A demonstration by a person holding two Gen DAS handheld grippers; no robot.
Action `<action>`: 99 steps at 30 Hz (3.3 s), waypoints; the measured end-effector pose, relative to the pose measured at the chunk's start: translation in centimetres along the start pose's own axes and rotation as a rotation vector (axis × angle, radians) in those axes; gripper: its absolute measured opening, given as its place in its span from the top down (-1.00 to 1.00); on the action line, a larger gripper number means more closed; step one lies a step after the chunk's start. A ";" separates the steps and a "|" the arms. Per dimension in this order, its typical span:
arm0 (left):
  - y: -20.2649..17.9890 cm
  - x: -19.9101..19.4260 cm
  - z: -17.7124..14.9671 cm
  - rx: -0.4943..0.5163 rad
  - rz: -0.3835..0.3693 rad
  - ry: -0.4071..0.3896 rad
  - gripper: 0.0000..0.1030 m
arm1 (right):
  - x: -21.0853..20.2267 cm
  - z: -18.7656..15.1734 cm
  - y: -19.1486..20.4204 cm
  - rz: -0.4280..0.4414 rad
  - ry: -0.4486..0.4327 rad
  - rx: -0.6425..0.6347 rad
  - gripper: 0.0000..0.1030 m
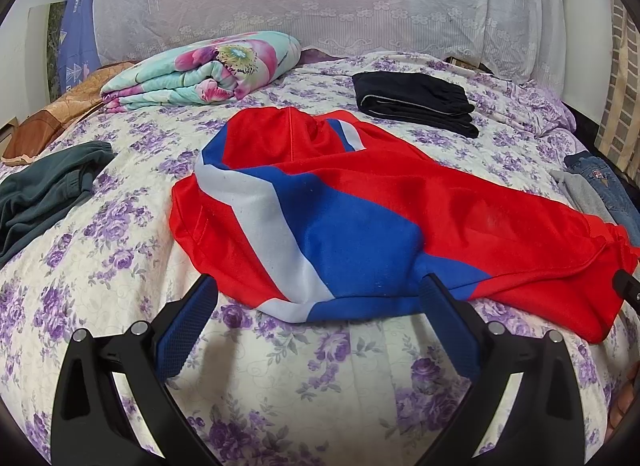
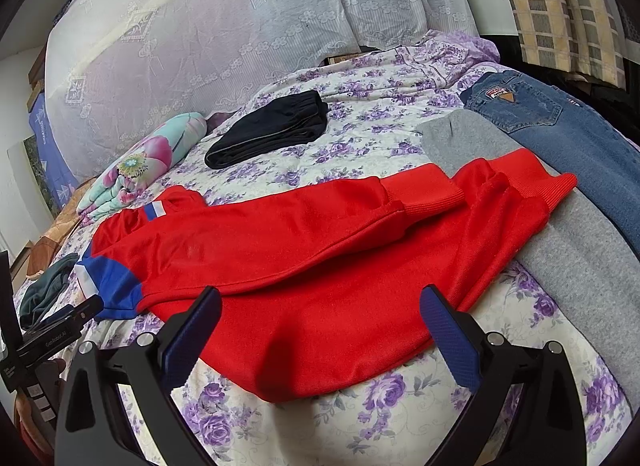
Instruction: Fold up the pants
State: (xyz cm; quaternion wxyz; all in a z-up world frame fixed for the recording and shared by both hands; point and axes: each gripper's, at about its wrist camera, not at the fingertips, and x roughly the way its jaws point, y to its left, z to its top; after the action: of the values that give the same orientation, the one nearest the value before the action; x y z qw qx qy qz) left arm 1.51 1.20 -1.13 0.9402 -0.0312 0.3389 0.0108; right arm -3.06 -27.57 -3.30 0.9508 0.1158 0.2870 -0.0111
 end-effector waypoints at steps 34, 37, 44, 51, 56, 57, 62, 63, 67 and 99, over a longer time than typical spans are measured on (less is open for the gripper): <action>11.0 4.4 0.9 -0.472 -0.590 0.181 -0.75 | -0.2 -0.1 -1.7 0.069 -0.005 0.101 -0.93; 11.6 4.1 0.7 -0.519 -0.598 0.194 -0.75 | -0.3 -0.1 -1.9 0.072 -0.007 0.107 -0.93; 10.5 6.0 2.0 -0.588 -0.416 0.160 -0.76 | -0.2 -0.1 -1.9 0.075 -0.003 0.112 -0.93; 11.6 6.2 3.1 -0.587 -0.429 0.081 -0.33 | -0.1 -0.2 -2.3 0.098 0.001 0.136 -0.93; 12.0 8.1 3.2 -0.566 -0.479 0.128 0.39 | -0.2 -0.3 -2.6 0.112 -0.004 0.158 -0.93; 12.1 8.0 3.2 -0.562 -0.487 0.124 0.42 | -0.2 -0.3 -2.7 0.115 -0.006 0.162 -0.93; 12.4 5.9 3.6 -0.503 -0.504 0.083 0.55 | -0.1 -0.3 -3.0 0.124 -0.004 0.185 -0.93; 12.6 5.0 3.8 -0.484 -0.505 0.075 0.56 | -0.1 -0.3 -3.1 0.125 -0.004 0.189 -0.93; 13.9 1.9 3.9 -0.463 -0.529 0.063 0.57 | -0.1 -0.3 -3.4 0.133 -0.007 0.203 -0.93; 14.6 0.3 -2.4 -0.305 -0.461 -0.004 -0.50 | 6.1 3.4 -1.4 0.140 0.130 0.279 -0.14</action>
State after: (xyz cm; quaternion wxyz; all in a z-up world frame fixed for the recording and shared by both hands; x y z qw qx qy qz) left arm -0.39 15.64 -3.98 0.9029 -0.2488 0.3156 -0.1527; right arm 3.73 -29.44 -4.23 0.9033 0.2670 0.3351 0.0228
